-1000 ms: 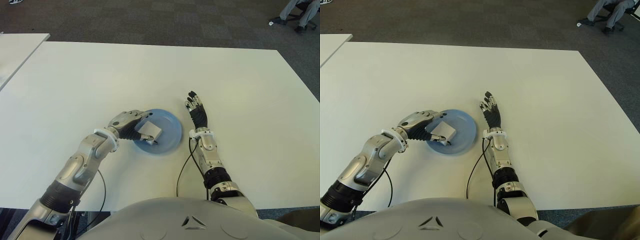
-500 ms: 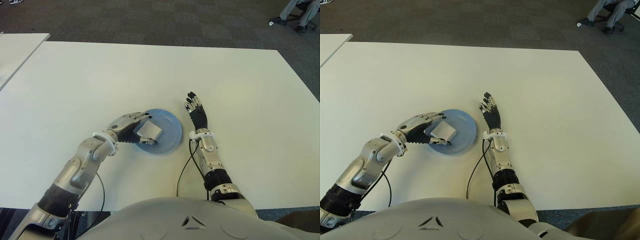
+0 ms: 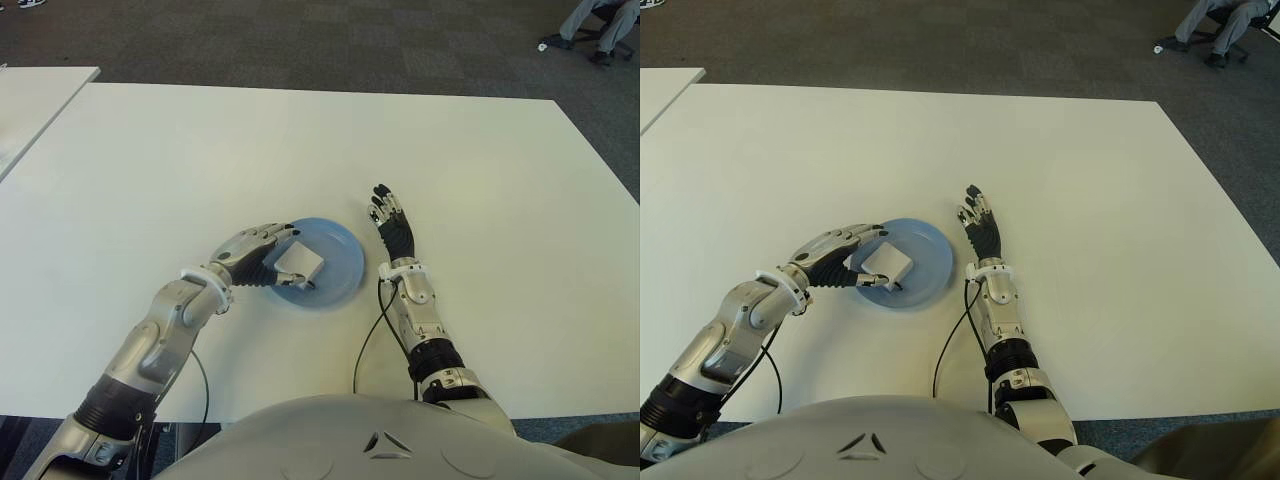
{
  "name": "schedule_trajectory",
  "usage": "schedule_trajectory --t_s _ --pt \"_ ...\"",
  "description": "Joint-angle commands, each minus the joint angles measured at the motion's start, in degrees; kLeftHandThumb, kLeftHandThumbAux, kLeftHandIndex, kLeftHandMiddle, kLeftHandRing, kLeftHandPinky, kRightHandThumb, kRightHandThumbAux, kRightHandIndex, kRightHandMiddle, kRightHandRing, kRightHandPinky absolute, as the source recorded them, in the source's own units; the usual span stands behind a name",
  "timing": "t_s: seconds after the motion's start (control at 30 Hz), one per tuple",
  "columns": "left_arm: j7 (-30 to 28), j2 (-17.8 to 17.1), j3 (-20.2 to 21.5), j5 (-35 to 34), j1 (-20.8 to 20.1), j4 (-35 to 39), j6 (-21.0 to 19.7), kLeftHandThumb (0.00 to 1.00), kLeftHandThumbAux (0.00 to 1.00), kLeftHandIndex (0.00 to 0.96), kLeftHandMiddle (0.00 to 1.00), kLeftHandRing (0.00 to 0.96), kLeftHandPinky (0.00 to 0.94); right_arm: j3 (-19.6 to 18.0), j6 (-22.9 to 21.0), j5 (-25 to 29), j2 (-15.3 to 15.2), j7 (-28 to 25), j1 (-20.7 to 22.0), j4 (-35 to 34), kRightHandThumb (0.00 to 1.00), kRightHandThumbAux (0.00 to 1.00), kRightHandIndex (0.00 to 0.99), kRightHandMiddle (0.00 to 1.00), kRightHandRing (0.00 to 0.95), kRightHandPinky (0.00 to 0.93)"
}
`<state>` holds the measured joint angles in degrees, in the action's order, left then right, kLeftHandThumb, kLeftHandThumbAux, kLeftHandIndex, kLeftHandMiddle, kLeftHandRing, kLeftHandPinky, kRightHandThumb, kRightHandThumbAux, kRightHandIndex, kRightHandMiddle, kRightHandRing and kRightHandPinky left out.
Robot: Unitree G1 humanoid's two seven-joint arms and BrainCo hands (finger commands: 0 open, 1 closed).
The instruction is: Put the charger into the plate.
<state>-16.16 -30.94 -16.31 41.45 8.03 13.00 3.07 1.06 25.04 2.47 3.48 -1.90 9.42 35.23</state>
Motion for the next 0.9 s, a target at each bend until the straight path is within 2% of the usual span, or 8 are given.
schedule_trajectory --t_s 0.03,0.1,0.2,0.3,0.47,0.6,0.67,0.9 --pt "3.7 1.4 1.3 -1.5 0.9 -0.3 1.7 0.198 0.347 0.011 0.0 0.0 0.072 0.1 -0.7 0.3 1.6 -0.2 -1.0 -0.2 0.0 0.561 0.032 0.098 0.054 0.009" --pt "5.9 2.1 2.2 -2.8 1.1 -0.1 3.1 0.211 0.375 0.02 0.004 0.008 0.093 0.1 -0.6 0.3 1.6 -0.2 -1.0 -0.2 0.0 0.56 0.034 0.1 0.055 0.011" --pt "6.9 3.6 5.1 -7.3 1.2 3.3 4.2 0.228 0.506 0.036 0.04 0.042 0.116 0.2 -0.5 0.2 1.6 -0.2 -1.1 -0.3 0.0 0.555 0.035 0.101 0.056 0.006" --pt "5.3 5.3 8.8 -14.1 1.5 7.4 2.9 0.218 0.6 0.043 0.063 0.062 0.115 0.3 -0.5 -0.1 1.7 0.1 -1.3 -0.7 0.0 0.551 0.036 0.101 0.054 0.002" --pt "4.9 6.9 13.2 -21.5 1.6 7.9 2.6 0.158 0.714 0.058 0.084 0.081 0.116 0.6 -1.3 -0.5 1.7 0.6 -1.6 -1.6 0.0 0.544 0.035 0.099 0.05 0.0" --pt "5.2 8.5 17.2 -28.4 1.1 6.8 2.9 0.101 0.741 0.066 0.085 0.081 0.101 0.8 -2.3 -0.5 1.3 0.2 -1.9 -2.6 0.0 0.549 0.029 0.091 0.045 0.0" --pt "6.6 11.5 18.6 -32.6 1.0 6.1 3.4 0.071 0.751 0.067 0.081 0.076 0.087 0.9 -3.1 -0.3 1.2 -0.3 -2.0 -3.2 0.0 0.553 0.024 0.084 0.04 0.0" --pt "6.6 16.1 23.6 -44.1 -2.8 -3.6 9.6 0.017 0.764 0.055 0.067 0.057 0.057 0.8 -4.9 0.1 0.8 -1.2 -2.4 -4.6 0.0 0.566 0.013 0.068 0.029 0.0"
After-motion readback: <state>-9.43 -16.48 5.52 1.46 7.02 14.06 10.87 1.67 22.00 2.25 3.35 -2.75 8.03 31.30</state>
